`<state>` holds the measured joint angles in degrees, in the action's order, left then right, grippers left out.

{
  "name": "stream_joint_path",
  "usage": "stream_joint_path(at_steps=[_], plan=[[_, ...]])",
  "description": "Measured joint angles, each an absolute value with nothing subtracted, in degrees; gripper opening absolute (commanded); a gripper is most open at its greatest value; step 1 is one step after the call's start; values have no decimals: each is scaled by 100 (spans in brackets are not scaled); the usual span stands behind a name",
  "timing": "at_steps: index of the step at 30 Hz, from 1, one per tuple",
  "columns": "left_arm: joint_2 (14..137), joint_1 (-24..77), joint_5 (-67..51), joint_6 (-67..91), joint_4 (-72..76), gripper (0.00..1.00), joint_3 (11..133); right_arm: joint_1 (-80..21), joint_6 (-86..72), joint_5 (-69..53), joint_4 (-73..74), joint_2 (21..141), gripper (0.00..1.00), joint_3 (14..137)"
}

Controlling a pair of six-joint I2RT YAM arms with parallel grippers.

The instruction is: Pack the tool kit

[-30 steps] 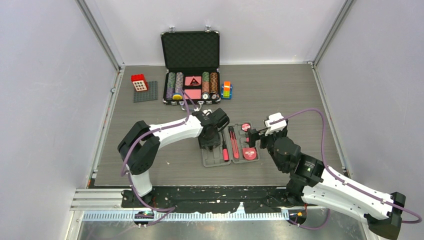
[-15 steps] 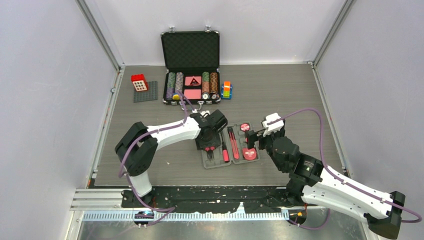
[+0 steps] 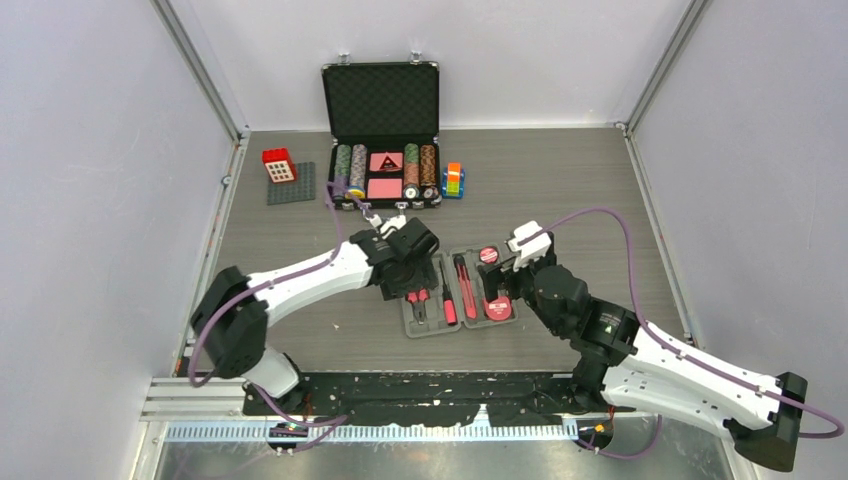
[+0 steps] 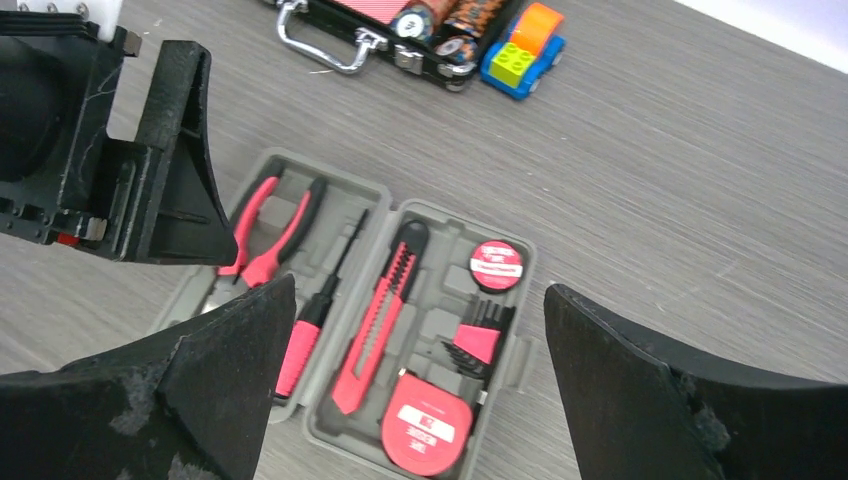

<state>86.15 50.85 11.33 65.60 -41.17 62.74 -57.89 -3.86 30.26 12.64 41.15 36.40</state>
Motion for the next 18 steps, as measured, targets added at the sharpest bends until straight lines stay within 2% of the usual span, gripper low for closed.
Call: stream_joint_path(at_steps=[5,10,18], plan=[[7756,4971,1013,6565,-3483,55,5430,-5789,-626,2541,1352,5109,88,4268],[7605,4821,744,6705,-2657,47,4368,-5787,-967,2093,1586,6495,79,5046],[7170,4532,539,6945,-1747,35,3253,-5537,-1627,1441,1970,8582,54,6173]])
